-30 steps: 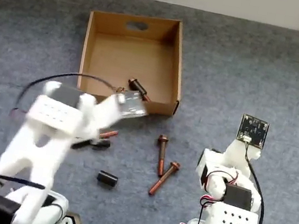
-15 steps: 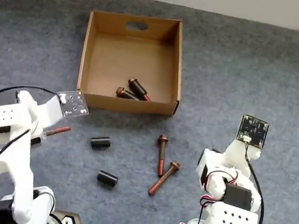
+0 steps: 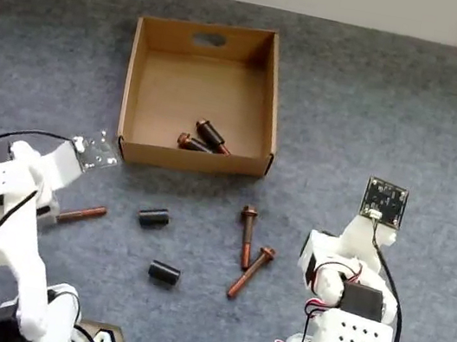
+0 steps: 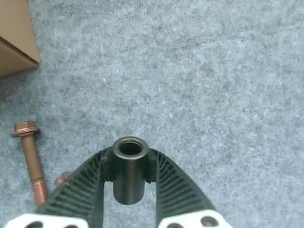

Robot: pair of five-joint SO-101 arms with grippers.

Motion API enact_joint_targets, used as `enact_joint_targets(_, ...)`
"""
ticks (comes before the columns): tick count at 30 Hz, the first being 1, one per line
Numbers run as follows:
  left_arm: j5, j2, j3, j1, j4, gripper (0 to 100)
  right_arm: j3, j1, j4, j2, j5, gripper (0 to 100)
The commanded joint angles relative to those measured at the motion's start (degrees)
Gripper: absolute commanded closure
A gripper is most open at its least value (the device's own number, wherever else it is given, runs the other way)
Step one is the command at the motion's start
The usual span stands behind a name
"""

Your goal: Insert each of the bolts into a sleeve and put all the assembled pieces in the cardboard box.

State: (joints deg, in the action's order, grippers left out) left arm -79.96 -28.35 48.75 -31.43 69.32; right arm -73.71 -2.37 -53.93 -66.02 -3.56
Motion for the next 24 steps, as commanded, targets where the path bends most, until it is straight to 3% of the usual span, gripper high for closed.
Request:
enact_joint_targets(1,0.62,-1.80,-2.33,-0.04,10.46,83,0.48,-0.22,1.01,-0.75,-0.53,99.3)
enact_joint_targets(5,9.67,-1.45,0.31,2.24,12.22,83,0.48,-0.22,1.01,-0.75,-0.53,99.3)
enact_joint_targets(10,21.80,-1.45,8.40,3.03,-9.93,83,0.31,-0.22,1.01,-0.75,-0.53,99.3)
enact_joint_targets(12,24.35,-1.36,11.03,3.12,-14.95,83,0.31,-0.22,1.01,-0.75,-0.53,99.3)
enact_joint_targets(18,26.11,-1.45,12.44,3.38,-15.47,83,0.31,-0.22,1.01,-0.75,-0.53,99.3)
enact_joint_targets(24,38.77,-1.54,8.92,3.30,-23.82,83,0.31,-0.22,0.92,-0.75,-0.53,99.3)
